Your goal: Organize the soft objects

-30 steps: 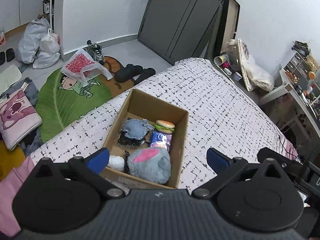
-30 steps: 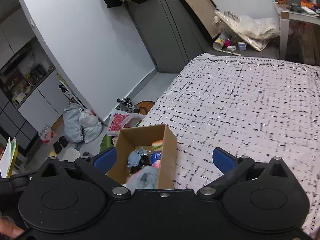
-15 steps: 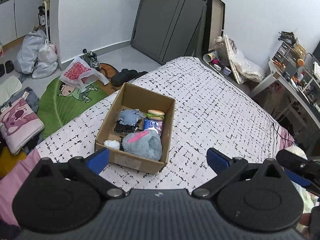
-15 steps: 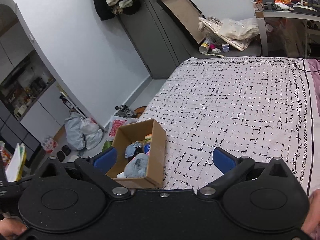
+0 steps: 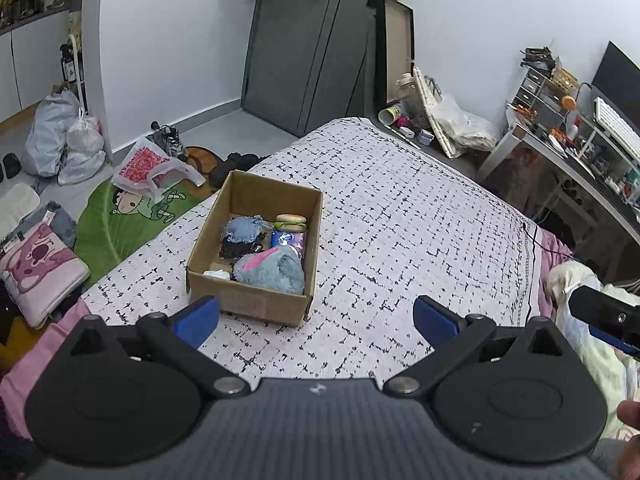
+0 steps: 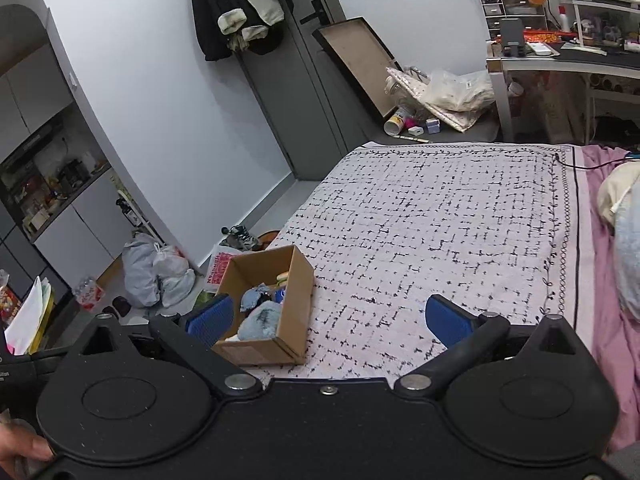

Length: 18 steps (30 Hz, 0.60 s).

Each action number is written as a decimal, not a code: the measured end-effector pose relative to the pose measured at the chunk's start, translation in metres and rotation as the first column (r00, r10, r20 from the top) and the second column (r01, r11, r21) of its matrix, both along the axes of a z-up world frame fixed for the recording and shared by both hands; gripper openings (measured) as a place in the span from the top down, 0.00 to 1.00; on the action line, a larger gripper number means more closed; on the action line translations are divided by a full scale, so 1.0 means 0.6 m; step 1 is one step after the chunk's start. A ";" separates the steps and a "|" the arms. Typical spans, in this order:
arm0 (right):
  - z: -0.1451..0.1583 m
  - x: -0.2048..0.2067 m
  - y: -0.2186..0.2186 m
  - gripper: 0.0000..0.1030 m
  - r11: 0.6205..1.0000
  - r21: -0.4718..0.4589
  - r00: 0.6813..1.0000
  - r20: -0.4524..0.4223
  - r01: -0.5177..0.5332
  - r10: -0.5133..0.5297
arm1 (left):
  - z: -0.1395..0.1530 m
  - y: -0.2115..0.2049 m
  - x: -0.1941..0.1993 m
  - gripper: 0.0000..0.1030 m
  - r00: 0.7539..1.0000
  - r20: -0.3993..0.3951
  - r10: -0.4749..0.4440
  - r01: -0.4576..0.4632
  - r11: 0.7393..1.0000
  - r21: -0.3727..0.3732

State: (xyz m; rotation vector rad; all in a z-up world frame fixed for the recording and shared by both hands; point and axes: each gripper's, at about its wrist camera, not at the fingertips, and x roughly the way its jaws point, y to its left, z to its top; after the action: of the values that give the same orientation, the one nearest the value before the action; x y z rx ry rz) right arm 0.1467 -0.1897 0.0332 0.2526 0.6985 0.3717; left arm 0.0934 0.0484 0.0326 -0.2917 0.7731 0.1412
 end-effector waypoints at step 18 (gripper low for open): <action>0.019 -0.092 -0.052 0.00 0.997 -0.072 0.999 0.033 -0.002 0.004 | 0.023 -0.056 -0.083 0.01 0.996 0.048 -0.070 0.067 0.996 0.051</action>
State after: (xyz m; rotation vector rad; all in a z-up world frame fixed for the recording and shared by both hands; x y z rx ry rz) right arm 0.0917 -0.2211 0.0446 0.1769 0.6786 0.3523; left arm 0.0439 0.0147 0.0466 -0.2205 0.7283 0.0881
